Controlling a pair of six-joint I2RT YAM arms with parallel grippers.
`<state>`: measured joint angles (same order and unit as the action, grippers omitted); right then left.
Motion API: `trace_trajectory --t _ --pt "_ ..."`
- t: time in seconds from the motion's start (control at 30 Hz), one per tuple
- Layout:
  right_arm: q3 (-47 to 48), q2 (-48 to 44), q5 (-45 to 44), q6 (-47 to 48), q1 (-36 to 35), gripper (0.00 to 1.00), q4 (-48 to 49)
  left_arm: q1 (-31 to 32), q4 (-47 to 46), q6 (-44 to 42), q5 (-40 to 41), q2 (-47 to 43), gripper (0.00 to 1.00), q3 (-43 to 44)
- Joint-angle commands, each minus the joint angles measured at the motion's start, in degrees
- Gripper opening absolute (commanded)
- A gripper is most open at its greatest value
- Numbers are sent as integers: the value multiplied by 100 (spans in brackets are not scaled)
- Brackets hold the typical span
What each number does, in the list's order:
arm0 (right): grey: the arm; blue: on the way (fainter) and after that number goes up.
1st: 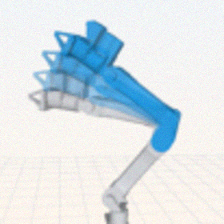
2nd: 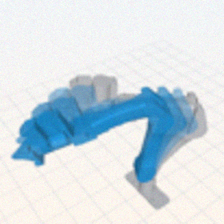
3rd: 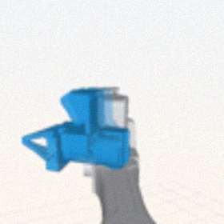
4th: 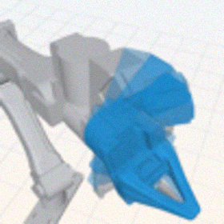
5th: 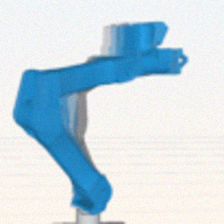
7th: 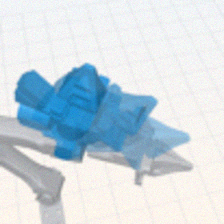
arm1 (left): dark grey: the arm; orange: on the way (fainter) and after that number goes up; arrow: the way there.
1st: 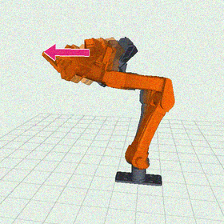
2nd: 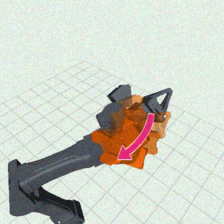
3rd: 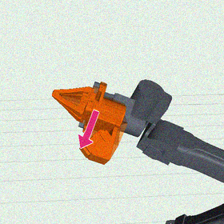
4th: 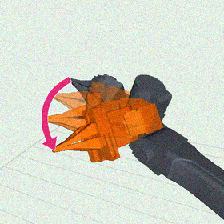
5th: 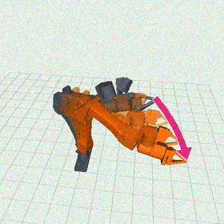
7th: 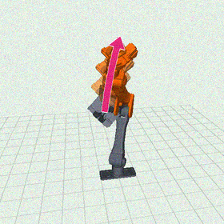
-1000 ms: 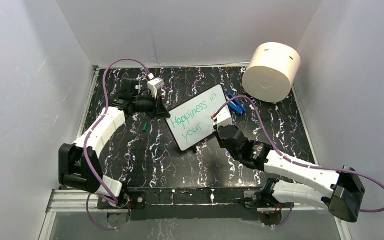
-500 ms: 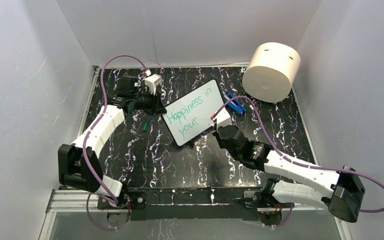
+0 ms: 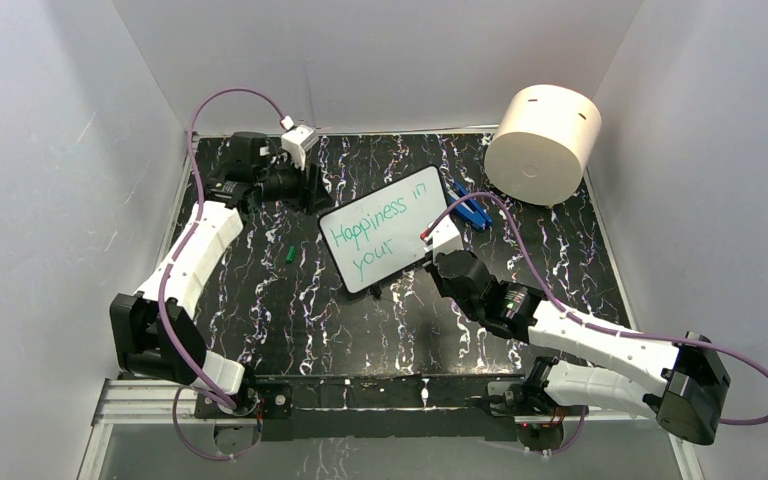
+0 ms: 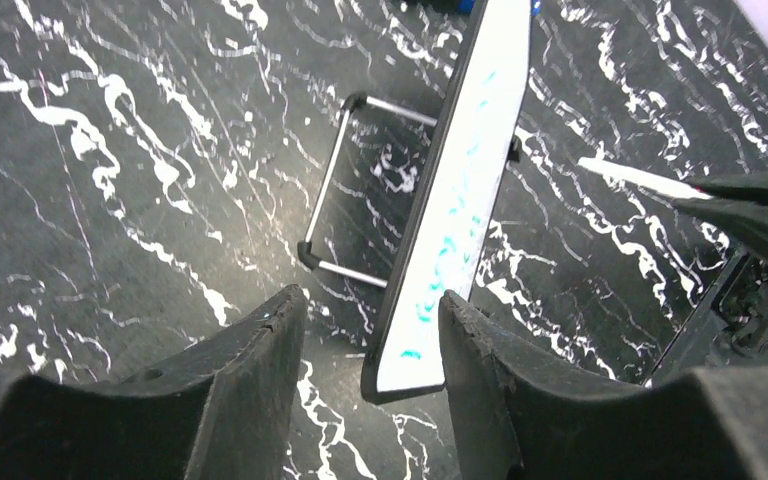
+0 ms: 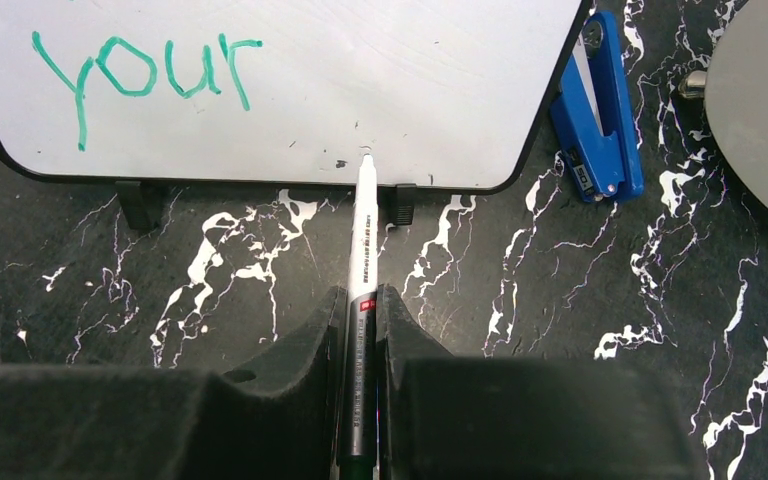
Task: Write a sentence on the whiteboard
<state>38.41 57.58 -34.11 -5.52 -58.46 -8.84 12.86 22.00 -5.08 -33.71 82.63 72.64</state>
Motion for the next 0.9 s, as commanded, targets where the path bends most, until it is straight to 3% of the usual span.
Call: trace_trajectory --t 0.0,0.67,0.73,0.87 --pt "79 -83 -132 150 36 0 376 43 51 49 -416 69 50 533" --pt "182 42 -65 367 71 0 561 860 516 -174 -641 2254 52 2407" --pt "184 70 -47 367 71 0 583 903 674 -265 -750 2398 47 2518" --pt "185 101 -17 391 71 0 603 937 964 -496 -968 2464 22 2547"
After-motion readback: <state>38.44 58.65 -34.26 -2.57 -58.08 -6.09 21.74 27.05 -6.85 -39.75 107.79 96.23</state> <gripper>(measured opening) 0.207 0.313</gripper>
